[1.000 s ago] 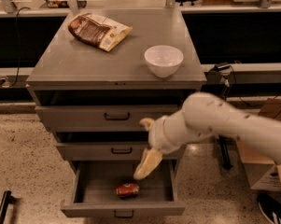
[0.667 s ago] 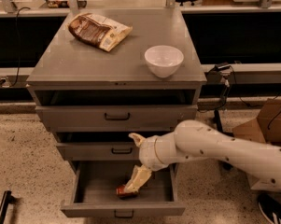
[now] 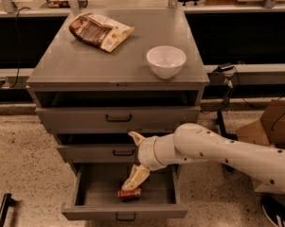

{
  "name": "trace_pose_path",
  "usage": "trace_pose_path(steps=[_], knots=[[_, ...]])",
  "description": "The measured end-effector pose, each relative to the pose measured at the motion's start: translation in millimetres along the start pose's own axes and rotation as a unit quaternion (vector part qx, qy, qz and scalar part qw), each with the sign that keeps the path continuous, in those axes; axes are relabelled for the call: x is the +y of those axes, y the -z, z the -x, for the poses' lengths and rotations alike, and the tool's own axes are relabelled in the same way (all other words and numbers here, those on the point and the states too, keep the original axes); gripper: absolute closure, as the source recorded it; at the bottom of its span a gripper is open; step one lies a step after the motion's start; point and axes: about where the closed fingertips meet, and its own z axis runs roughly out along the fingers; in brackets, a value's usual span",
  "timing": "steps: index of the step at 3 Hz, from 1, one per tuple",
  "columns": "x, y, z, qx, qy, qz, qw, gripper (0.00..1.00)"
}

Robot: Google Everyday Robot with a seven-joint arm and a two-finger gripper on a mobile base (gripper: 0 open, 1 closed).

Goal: Pick coke can from bottom drawer and place on counter

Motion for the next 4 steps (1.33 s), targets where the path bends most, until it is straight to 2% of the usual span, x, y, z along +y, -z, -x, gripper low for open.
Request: trace_pose_path(steps=[1, 2, 3, 4], knots=[[-5, -34, -28, 0.010, -0.019, 0.012, 0.9997, 0.00], [-7, -104, -79, 0.010, -0.028, 0.024, 0.9993, 0.00], [-3, -148, -124, 0.010, -0.022, 0.028, 0.9993, 0.00], [-9, -162, -143, -0.017, -0.017, 0.033, 0.9992, 0.00]])
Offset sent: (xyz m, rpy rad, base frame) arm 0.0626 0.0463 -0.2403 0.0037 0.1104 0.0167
